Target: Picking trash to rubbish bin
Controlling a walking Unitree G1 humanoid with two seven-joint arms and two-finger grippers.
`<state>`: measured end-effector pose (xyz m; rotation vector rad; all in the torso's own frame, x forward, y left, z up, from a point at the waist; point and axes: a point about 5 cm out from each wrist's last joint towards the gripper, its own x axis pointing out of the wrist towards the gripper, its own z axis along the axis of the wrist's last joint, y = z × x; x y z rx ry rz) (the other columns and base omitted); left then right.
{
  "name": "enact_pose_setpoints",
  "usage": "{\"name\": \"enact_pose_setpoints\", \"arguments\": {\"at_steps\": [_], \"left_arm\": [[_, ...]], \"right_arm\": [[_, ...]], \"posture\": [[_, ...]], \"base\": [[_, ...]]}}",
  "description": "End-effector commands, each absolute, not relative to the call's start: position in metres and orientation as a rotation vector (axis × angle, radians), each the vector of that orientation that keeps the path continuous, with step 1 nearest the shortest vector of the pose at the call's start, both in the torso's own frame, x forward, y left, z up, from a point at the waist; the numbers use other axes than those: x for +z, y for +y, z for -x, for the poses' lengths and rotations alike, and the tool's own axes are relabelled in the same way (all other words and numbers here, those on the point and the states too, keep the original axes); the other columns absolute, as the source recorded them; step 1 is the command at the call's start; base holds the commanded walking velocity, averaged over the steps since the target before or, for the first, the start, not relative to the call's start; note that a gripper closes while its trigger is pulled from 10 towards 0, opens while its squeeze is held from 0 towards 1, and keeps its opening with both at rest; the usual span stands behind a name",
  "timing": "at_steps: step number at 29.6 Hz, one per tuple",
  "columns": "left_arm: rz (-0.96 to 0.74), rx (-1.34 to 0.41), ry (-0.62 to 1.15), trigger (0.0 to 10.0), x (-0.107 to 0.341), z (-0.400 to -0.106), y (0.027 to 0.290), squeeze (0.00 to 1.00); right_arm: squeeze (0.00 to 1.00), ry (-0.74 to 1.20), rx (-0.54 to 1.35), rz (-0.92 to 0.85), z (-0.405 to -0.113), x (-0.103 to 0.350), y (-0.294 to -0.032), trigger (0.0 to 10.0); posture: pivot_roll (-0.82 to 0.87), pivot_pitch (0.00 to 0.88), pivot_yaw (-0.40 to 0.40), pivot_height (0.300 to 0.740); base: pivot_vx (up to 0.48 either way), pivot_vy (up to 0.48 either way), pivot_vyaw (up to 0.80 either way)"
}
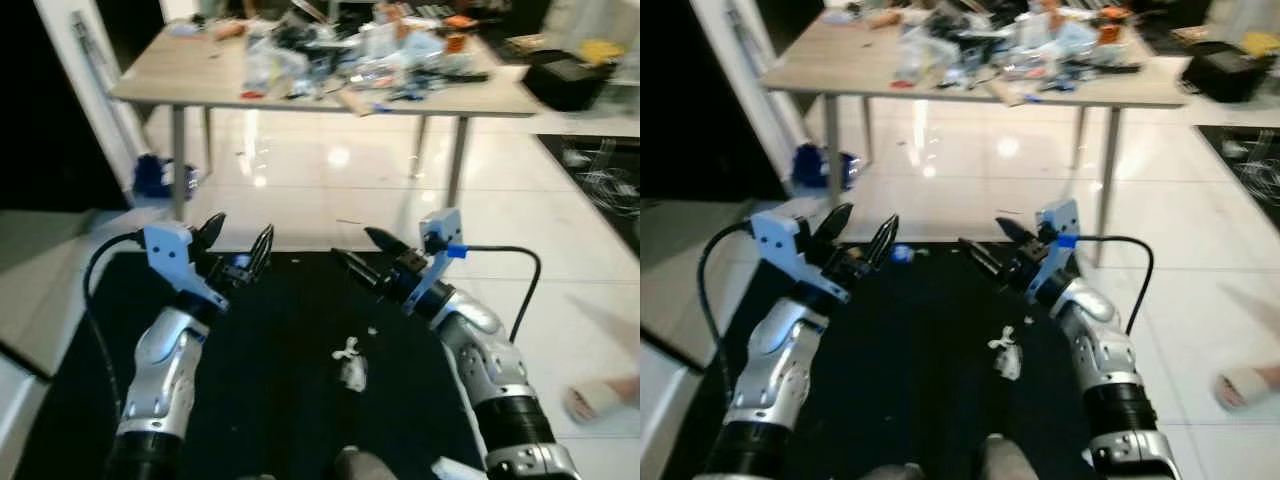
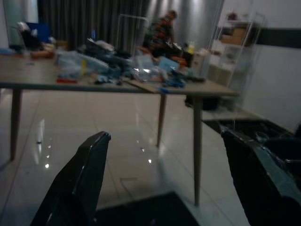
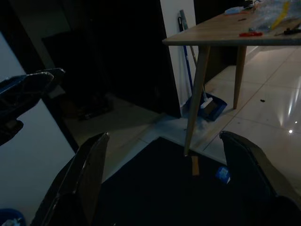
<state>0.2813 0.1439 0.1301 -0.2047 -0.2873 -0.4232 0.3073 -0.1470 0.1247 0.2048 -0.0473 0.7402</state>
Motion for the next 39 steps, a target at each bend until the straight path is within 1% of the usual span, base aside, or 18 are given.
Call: {"name": "enact_pose_setpoints", "arguments": {"at_steps": [1, 14, 23, 32, 36, 38, 39], "left_arm": [[0.202, -0.428, -0.289, 10.0, 0.130, -0.281, 0.144, 0.00], [0.204, -0.429, -0.291, 10.0, 0.130, -0.281, 0.143, 0.00], [0.203, -0.431, -0.296, 10.0, 0.129, -0.281, 0.143, 0.00], [0.202, -0.427, -0.309, 10.0, 0.132, -0.280, 0.145, 0.00], [0.198, -0.426, -0.320, 10.0, 0.135, -0.280, 0.146, 0.00], [0.189, -0.425, -0.337, 10.0, 0.140, -0.280, 0.148, 0.00], [0.189, -0.425, -0.337, 10.0, 0.140, -0.280, 0.148, 0.00]], "right_arm": [[0.00, -0.047, 0.727, -0.210, -0.308, 0.126, -0.149, 10.0], [0.00, -0.014, 0.695, -0.227, -0.312, 0.124, -0.152, 10.0], [0.00, 0.001, 0.659, -0.249, -0.315, 0.122, -0.156, 10.0], [0.00, -0.010, 0.629, -0.261, -0.317, 0.125, -0.160, 10.0], [0.00, -0.016, 0.581, -0.283, -0.321, 0.127, -0.168, 10.0], [0.00, -0.019, 0.509, -0.309, -0.326, 0.128, -0.180, 10.0], [0.00, -0.019, 0.509, -0.309, -0.326, 0.128, -0.180, 10.0]], "posture": [[-0.06, 0.000, -0.020, 0.740], [-0.06, 0.000, -0.022, 0.740], [-0.07, 0.000, -0.023, 0.740], [-0.07, 0.000, -0.026, 0.740], [-0.07, 0.000, -0.026, 0.740], [-0.07, 0.000, -0.026, 0.740], [-0.07, 0.000, -0.026, 0.740]], "base": [[0.480, 0.000, 0.00], [0.480, 0.000, 0.00], [0.480, 0.000, -0.78], [0.480, 0.000, 0.00], [0.480, 0.000, 0.00], [0.480, 0.000, 0.00], [0.480, 0.000, 0.00]]}}
